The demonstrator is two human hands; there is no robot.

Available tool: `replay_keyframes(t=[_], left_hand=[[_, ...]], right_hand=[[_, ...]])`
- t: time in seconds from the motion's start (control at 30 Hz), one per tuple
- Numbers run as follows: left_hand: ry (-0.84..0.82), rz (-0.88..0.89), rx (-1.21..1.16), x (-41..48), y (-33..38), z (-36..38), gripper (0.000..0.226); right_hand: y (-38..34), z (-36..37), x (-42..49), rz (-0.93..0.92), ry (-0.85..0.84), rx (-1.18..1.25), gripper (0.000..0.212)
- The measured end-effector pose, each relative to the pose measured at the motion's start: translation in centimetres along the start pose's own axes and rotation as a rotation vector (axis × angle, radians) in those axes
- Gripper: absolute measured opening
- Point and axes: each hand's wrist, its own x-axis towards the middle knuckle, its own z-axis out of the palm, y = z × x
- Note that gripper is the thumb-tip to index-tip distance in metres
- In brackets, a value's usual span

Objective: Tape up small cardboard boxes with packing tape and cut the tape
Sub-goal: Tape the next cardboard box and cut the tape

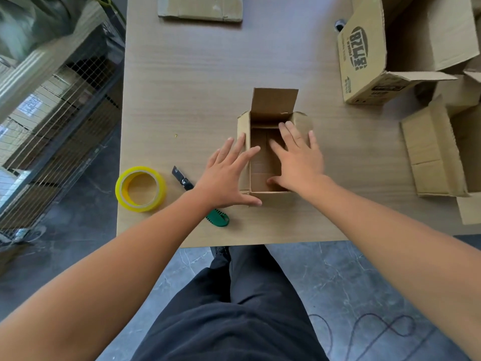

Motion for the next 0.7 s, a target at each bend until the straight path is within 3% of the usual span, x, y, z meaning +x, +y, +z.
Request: replay_keyframes(t=[0.27, 0.37, 0.5, 0.57, 0.7], left_hand=[[-0.005, 0.038, -0.009, 0.0, -0.2, -0.1, 0.126], [-0.075, 0.016, -0.060, -0.2, 0.2, -1.0, 0.127], [-0.044, -0.066, -0.190, -0.2, 0.7, -1.3, 0.099], [0.012, -0.122, -0.334, -0.3, 0.7, -0.8, 0.090], [-0.046, -0.172, -0.626, -0.5, 1.8, 1.0, 0.077]], right_hand=[[-0.5, -0.4, 2.0, 0.024, -0.036, 0.000, 0.117], [0.3, -0.5, 1.3, -0.060, -0.004, 0.081, 0.107], [1.5, 1.1, -1.6, -0.019, 0.239, 0.452, 0.078], [1.6, 2.7, -3.4, 0.079, 0.314, 0.708, 0.076], [-0.2, 5.3, -5.1, 0.155, 0.107, 1.043, 0.092]])
